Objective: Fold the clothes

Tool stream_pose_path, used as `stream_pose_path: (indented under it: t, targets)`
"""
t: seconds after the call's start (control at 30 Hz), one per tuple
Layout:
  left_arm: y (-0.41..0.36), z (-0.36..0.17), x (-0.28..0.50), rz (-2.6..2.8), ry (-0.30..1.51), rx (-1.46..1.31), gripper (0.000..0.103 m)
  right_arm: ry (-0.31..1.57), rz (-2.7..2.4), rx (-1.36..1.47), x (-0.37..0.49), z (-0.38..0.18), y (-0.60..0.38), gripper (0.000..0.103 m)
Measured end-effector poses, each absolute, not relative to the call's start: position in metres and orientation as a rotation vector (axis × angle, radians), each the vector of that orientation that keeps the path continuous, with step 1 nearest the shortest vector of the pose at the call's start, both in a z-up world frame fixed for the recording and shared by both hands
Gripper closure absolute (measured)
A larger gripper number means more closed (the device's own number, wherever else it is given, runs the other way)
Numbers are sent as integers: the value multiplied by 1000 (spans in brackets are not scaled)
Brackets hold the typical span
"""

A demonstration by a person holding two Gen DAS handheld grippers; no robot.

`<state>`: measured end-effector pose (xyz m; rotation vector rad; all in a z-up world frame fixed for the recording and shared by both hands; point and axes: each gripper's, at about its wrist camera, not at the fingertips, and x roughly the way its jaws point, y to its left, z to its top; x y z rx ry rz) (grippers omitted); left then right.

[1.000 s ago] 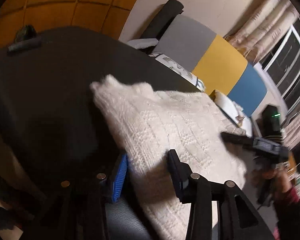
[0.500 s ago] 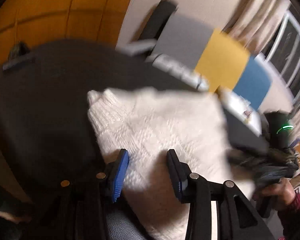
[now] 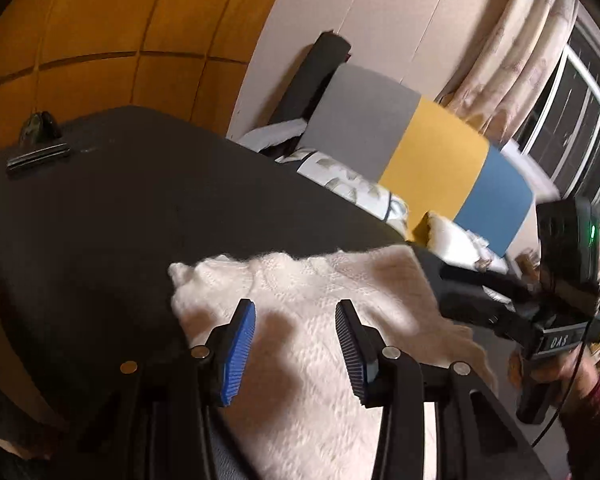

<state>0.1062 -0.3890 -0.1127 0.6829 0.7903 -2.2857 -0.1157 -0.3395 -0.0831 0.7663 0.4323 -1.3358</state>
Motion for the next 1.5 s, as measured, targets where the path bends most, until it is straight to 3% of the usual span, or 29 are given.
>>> stream_pose_path:
  t: [0.17, 0.3, 0.43, 0.57, 0.77, 0.9, 1.0, 1.03, 1.1, 1.17, 1.33, 1.5]
  targets:
    - [-394, -149, 86, -2128, 815, 813, 56, 575, -1303, 863, -131, -136, -386, 7]
    - [-386, -148, 80, -2081, 710, 836, 52, 402, -1248, 818, -153, -165, -381, 5]
    - [-379, -124, 77, -2028, 640, 876, 55, 429, -1205, 845, -154, -158, -385, 4]
    - [-352, -97, 97, -2134, 628, 748, 56, 471, -1178, 823, -143, -127, -356, 4]
    - [-304, -118, 137, -2227, 652, 695, 56, 510, -1153, 692, -111, -73, -272, 4]
    - [-299, -145, 142, -2189, 687, 773, 52, 589, -1199, 762, -76, -103, -227, 4]
    - [-299, -160, 139, -2172, 649, 798, 40, 624, -1282, 921, -83, -163, -230, 4]
    - [-301, -166, 141, -2166, 673, 803, 34, 619, -1312, 939, -84, -177, -229, 0]
    - [-312, -173, 150, -2166, 804, 784, 30, 589, -1352, 904, -80, -176, -227, 1]
    - [-316, -166, 155, -2164, 844, 758, 33, 589, -1374, 928, -79, -174, -230, 0]
    - [-293, -118, 162, -2227, 627, 644, 36, 586, -1411, 917, -70, -154, -233, 0]
    - [-280, -103, 152, -2306, 591, 619, 37, 569, -1387, 830, -49, -133, -238, 0]
